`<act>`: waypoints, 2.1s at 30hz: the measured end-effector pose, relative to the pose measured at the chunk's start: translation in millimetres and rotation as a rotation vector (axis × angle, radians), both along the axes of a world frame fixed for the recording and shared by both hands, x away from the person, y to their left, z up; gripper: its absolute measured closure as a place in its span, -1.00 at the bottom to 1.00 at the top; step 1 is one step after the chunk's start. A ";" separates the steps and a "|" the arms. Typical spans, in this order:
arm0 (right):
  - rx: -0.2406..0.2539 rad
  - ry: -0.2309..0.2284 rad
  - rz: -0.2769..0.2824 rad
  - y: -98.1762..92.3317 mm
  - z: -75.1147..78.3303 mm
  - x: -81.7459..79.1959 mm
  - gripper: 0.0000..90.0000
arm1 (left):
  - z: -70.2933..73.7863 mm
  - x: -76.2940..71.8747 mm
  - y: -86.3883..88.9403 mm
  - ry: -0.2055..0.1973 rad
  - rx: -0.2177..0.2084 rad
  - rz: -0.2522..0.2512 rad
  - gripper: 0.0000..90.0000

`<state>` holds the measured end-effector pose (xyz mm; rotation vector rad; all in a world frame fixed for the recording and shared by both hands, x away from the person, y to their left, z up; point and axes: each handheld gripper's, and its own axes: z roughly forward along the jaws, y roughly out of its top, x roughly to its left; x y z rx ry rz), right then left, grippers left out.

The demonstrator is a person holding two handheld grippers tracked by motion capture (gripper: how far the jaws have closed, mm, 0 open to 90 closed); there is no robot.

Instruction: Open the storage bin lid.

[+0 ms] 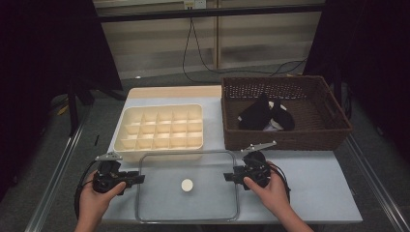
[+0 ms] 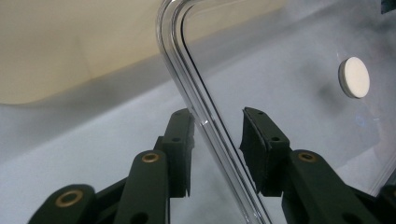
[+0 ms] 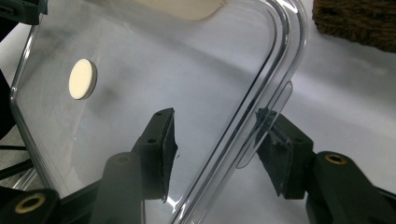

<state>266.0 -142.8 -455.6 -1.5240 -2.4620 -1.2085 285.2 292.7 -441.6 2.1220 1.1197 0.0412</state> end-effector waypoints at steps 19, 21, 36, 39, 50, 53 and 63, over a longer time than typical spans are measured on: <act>-0.007 0.000 -0.018 -0.2 -4.6 2.9 0.02 | -4.0 3.4 -4.4 0.019 -0.003 0.020 0.38; -0.006 0.001 -0.021 -0.4 -4.9 3.1 0.02 | -2.9 3.8 -4.6 0.016 0.001 0.019 0.39; -0.009 -0.017 -0.041 -1.1 -4.9 3.3 -0.03 | -4.4 8.9 -8.2 -0.015 -0.003 0.015 0.33; -0.027 -0.035 -0.054 -0.4 -5.0 3.1 -0.06 | -8.4 11.3 -12.4 -0.030 0.012 0.029 0.16; -0.022 -0.068 -0.068 -9.0 -1.4 4.5 -0.33 | -4.9 11.2 -18.2 -0.099 0.000 -0.010 -0.41; -0.016 -0.068 -0.062 -10.5 -0.4 4.1 -0.41 | -5.7 11.7 -21.7 -0.103 -0.013 -0.026 -0.54; -0.027 -0.074 -0.027 -17.0 -0.4 6.0 -0.62 | -5.7 14.4 -31.4 -0.111 -0.012 -0.062 -0.70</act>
